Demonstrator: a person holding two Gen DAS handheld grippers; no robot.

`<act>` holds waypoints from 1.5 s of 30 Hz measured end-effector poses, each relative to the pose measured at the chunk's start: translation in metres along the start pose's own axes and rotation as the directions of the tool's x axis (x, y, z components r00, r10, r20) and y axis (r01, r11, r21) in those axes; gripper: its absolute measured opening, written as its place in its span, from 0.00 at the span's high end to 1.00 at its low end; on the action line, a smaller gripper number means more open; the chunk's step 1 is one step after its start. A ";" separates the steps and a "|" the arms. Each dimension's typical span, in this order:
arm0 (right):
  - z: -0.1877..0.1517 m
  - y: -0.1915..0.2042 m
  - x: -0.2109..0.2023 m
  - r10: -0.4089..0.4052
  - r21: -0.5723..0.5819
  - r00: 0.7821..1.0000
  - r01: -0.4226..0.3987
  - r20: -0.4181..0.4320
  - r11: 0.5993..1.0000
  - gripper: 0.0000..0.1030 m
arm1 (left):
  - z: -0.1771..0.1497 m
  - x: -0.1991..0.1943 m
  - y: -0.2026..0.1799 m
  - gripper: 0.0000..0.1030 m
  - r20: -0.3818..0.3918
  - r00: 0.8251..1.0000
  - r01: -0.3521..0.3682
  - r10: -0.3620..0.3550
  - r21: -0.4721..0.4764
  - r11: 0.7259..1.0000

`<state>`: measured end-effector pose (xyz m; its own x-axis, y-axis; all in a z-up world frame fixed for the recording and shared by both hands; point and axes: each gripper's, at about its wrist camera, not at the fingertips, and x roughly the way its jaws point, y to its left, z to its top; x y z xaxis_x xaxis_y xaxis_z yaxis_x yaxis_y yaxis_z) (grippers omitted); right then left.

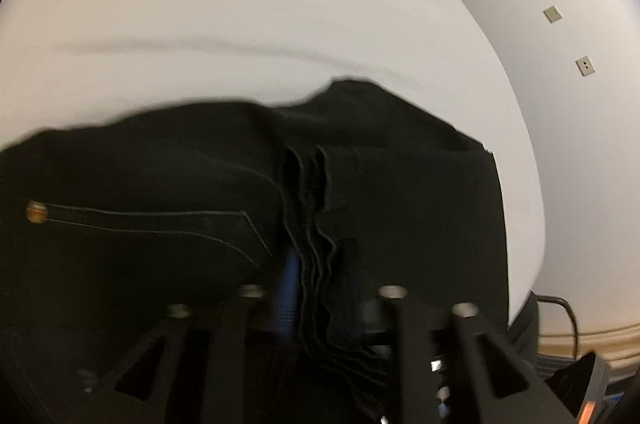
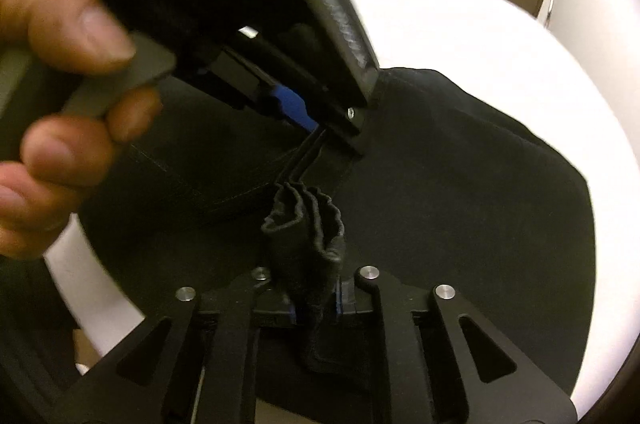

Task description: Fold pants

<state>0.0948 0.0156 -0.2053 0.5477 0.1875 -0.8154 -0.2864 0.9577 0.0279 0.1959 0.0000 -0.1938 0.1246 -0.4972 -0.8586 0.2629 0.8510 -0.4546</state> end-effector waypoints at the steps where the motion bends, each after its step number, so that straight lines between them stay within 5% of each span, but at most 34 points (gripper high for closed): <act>1: -0.004 -0.008 -0.009 0.053 0.037 0.999 -0.053 -0.005 0.998 0.60 | -0.001 -0.008 -0.001 0.38 0.027 0.999 -0.023 0.023 0.001 1.000; 2: -0.009 -0.016 -0.018 0.091 0.069 0.996 -0.092 0.011 0.993 0.41 | -0.001 -0.018 -0.002 0.33 0.062 0.997 -0.054 0.054 0.000 0.999; 5: -0.033 -0.055 -0.058 0.219 0.186 0.972 -0.231 0.079 0.955 0.39 | 0.000 -0.047 -0.009 0.28 0.158 0.977 -0.144 0.140 0.014 0.990; 8: -0.049 -0.109 -0.088 0.314 0.317 0.935 -0.352 0.166 0.881 0.40 | -0.018 -0.057 -0.034 0.28 0.216 0.966 -0.161 0.141 0.077 0.984; 12: -0.040 -0.215 -0.094 0.364 0.475 0.900 -0.436 0.239 0.764 0.71 | -0.051 -0.024 -0.068 0.31 0.166 0.975 -0.180 0.149 0.191 0.965; 14: -0.035 -0.261 -0.091 0.407 0.509 0.875 -0.484 0.262 0.712 0.73 | -0.063 0.005 -0.073 0.38 0.105 0.978 -0.194 0.178 0.175 0.965; 19: -0.022 -0.320 -0.051 0.503 0.560 0.826 -0.550 0.254 0.620 0.75 | -0.072 0.008 -0.071 0.39 0.136 0.972 -0.211 0.192 0.144 0.967; 20: -0.025 -0.328 -0.043 0.515 0.566 0.822 -0.552 0.243 0.613 0.75 | -0.073 0.010 -0.072 0.39 0.134 0.970 -0.221 0.202 0.147 0.964; 22: -0.029 -0.347 -0.004 0.468 0.590 0.869 -0.464 0.159 0.661 0.75 | -0.078 0.012 -0.077 0.39 0.134 0.967 -0.237 0.217 0.159 0.958; 25: -0.041 -0.343 -0.006 0.511 0.611 0.839 -0.507 0.188 0.608 0.77 | -0.083 0.014 -0.079 0.39 0.139 0.967 -0.236 0.215 0.156 0.959; 30: -0.093 -0.301 -0.017 0.584 0.564 0.794 -0.564 0.169 0.603 0.77 | -0.087 0.009 -0.072 0.39 0.145 0.971 -0.209 0.189 0.144 0.967; 33: -0.131 -0.282 -0.040 0.604 0.553 0.778 -0.585 0.175 0.593 0.77 | -0.079 0.002 -0.061 0.39 0.148 0.972 -0.205 0.184 0.141 0.969; 37: -0.163 -0.261 -0.069 0.591 0.581 0.785 -0.572 0.183 0.580 0.77 | -0.085 0.009 -0.054 0.39 0.160 0.971 -0.202 0.180 0.129 0.971; 41: -0.170 -0.231 -0.088 0.545 0.517 0.838 -0.480 0.032 0.708 0.77 | -0.083 0.001 -0.047 0.37 0.176 0.972 -0.176 0.157 0.101 0.979; 43: -0.159 -0.230 -0.101 0.542 0.502 0.836 -0.505 0.084 0.702 0.77 | -0.083 -0.006 -0.043 0.36 0.189 0.973 -0.151 0.134 0.078 0.986; 45: -0.134 -0.235 -0.118 0.553 0.479 0.804 -0.582 0.218 0.658 0.77 | -0.086 -0.020 -0.038 0.36 0.214 0.967 -0.149 0.140 0.028 0.988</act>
<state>-0.0079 -0.2604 -0.1934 0.4537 0.7277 -0.5144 -0.1306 0.6253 0.7694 0.1010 -0.0077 -0.1799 0.3624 -0.3977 -0.8429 0.2680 0.9107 -0.3144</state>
